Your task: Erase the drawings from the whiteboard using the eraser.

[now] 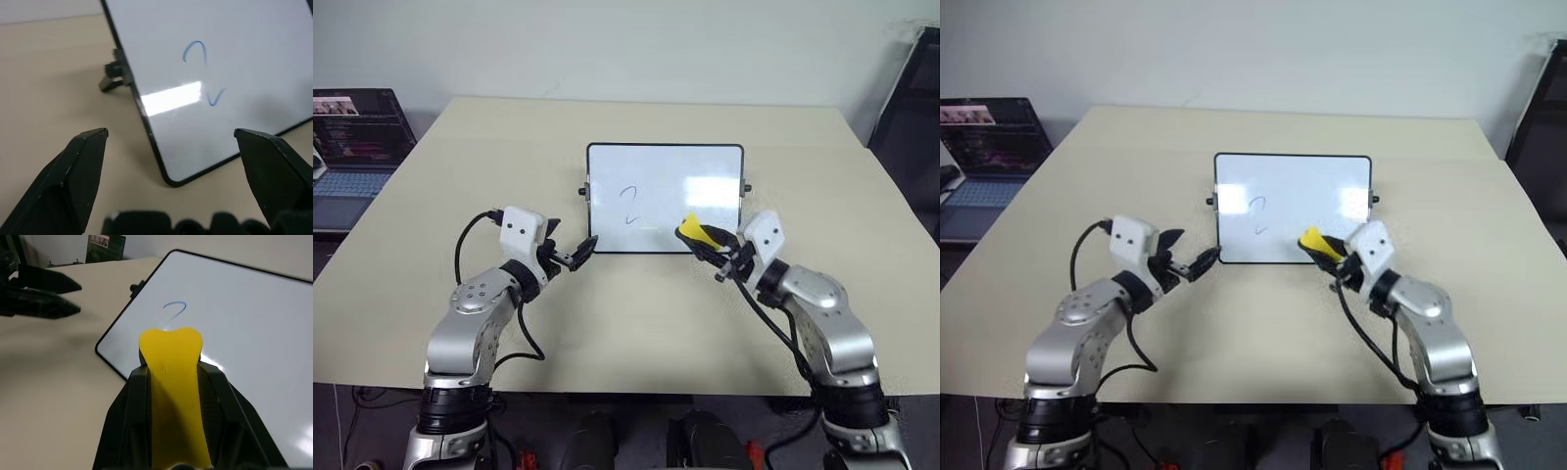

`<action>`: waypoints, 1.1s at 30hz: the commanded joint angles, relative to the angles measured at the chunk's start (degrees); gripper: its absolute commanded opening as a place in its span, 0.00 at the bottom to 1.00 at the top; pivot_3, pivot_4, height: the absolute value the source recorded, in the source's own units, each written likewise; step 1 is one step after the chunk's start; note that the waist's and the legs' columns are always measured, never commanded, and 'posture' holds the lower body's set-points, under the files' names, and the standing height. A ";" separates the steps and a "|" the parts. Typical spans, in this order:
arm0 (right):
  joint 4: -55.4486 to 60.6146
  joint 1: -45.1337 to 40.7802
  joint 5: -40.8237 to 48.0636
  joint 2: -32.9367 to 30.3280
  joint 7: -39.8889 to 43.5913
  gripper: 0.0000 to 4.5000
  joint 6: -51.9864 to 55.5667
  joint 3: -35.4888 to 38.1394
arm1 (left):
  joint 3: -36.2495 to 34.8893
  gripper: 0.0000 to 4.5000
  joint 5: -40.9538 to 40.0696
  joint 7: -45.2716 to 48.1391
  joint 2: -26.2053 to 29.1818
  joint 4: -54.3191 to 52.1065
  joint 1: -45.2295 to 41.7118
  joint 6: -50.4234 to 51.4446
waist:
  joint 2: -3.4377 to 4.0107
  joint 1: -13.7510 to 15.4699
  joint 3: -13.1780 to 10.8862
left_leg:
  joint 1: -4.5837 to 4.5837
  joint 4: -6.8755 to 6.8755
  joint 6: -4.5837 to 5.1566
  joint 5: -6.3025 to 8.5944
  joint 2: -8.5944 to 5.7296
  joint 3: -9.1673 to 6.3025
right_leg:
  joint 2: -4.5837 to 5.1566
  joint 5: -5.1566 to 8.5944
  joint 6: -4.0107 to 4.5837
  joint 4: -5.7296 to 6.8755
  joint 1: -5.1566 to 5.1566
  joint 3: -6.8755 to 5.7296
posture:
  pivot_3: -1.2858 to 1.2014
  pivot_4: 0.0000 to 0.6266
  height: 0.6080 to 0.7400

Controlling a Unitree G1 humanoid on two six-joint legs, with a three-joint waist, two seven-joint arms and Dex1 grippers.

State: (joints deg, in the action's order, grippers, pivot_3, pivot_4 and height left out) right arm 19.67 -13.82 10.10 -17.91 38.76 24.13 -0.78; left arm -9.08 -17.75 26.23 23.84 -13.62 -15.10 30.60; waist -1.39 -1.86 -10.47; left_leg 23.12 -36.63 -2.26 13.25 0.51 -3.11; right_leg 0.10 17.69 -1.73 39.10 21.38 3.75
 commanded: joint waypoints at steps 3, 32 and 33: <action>3.29 2.25 1.49 -2.57 0.94 0.21 -4.83 0.00 | -0.72 1.00 -0.52 -0.07 0.35 -2.01 0.95 -2.18 | 0.00 -0.07 0.00 | -0.02 0.00 0.00 0.00 0.01 0.03 | -0.01 0.00 -0.01 0.00 -0.01 0.00 | 0.52 0.24 1.00; -38.39 -42.72 -22.58 4.46 -4.20 0.21 -11.39 -20.05 | 4.31 1.00 1.54 2.91 4.53 -1.61 -2.33 -1.08 | -0.01 -0.02 0.00 | 0.00 0.02 -0.01 0.00 0.02 0.04 | 0.00 -0.01 0.02 -0.01 0.05 -0.08 | 0.52 0.24 1.00; -40.50 -43.88 -22.99 4.83 -4.23 0.21 -11.92 -20.29 | 4.51 1.00 1.47 3.16 4.51 -1.31 -2.54 -1.19 | -0.01 -0.03 0.00 | 0.00 0.02 -0.01 0.00 0.02 0.05 | 0.00 -0.01 0.02 0.00 0.07 -0.09 | 0.52 0.24 1.00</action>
State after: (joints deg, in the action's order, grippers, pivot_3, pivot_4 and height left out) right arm -19.68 -55.47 -12.33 -13.50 34.90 13.88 -21.25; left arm -4.50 -16.19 28.80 27.79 -14.20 -16.66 29.90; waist -1.40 -1.89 -10.48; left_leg 23.11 -36.59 -2.27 13.25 0.53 -3.06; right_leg 0.10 17.68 -1.71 39.10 21.46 3.66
